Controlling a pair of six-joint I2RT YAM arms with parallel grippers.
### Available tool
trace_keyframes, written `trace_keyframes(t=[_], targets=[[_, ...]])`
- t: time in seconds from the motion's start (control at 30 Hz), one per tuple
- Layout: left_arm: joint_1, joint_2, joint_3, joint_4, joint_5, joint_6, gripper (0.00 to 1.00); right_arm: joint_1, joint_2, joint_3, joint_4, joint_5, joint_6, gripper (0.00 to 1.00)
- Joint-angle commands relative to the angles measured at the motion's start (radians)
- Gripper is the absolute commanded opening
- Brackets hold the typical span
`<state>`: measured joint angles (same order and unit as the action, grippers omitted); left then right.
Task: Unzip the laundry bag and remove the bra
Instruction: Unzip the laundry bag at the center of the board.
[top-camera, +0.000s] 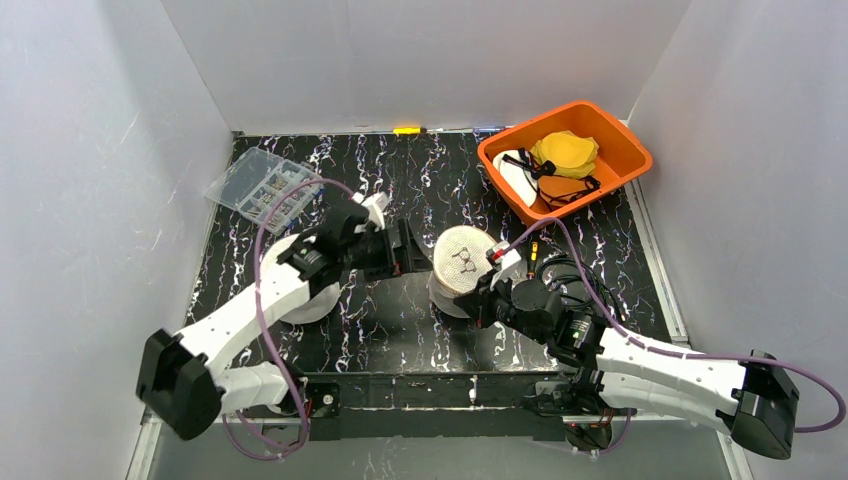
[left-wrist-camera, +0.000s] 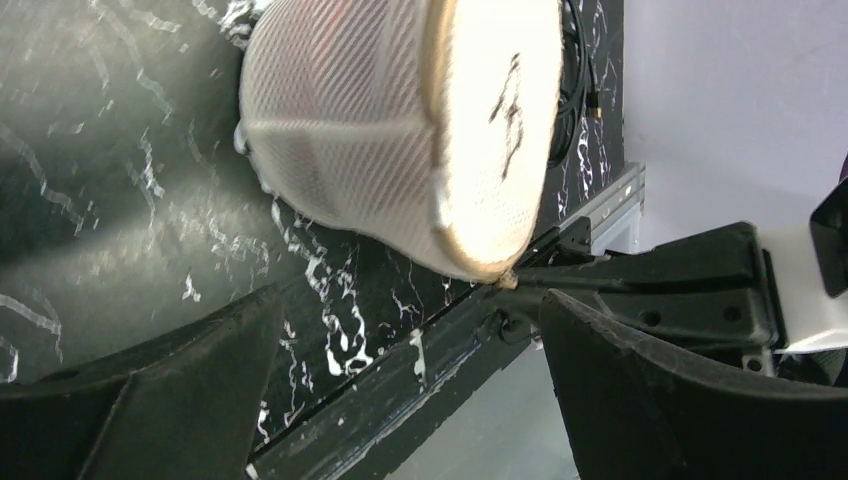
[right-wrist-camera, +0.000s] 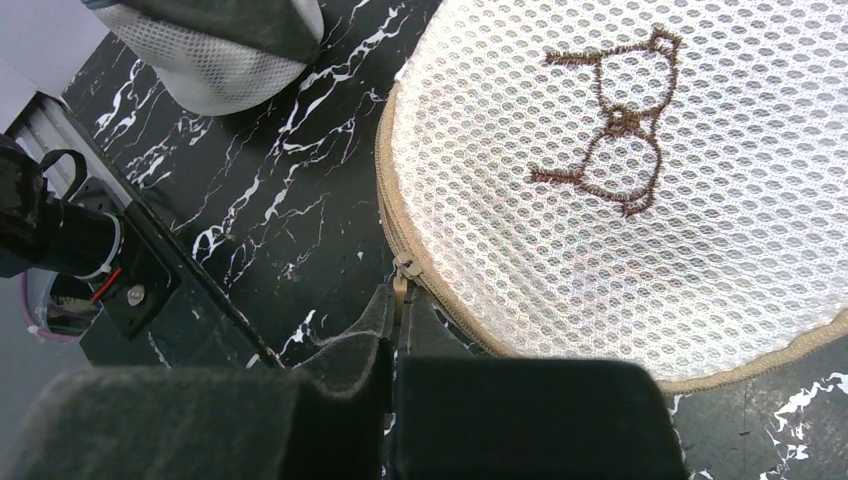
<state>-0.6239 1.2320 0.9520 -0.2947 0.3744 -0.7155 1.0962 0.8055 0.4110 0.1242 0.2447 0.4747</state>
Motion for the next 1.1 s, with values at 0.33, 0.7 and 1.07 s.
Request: trace_keyframes(t=[0.33, 0.7, 1.07], targets=[[-0.103, -0.184, -0.259, 0.287, -0.201, -0.371, 0.82, 0.004, 0.099, 0.052, 0.146, 0.032, 0.068, 0.01], [-0.145, 0.006, -0.188, 0.34, -0.17, -0.401, 0.44, 0.008, 0.084, 0.054, 0.147, 0.008, 0.08, 0.01], [-0.148, 0.032, -0.174, 0.341, -0.188, -0.397, 0.26, 0.01, 0.068, 0.052, 0.12, -0.007, 0.079, 0.01]])
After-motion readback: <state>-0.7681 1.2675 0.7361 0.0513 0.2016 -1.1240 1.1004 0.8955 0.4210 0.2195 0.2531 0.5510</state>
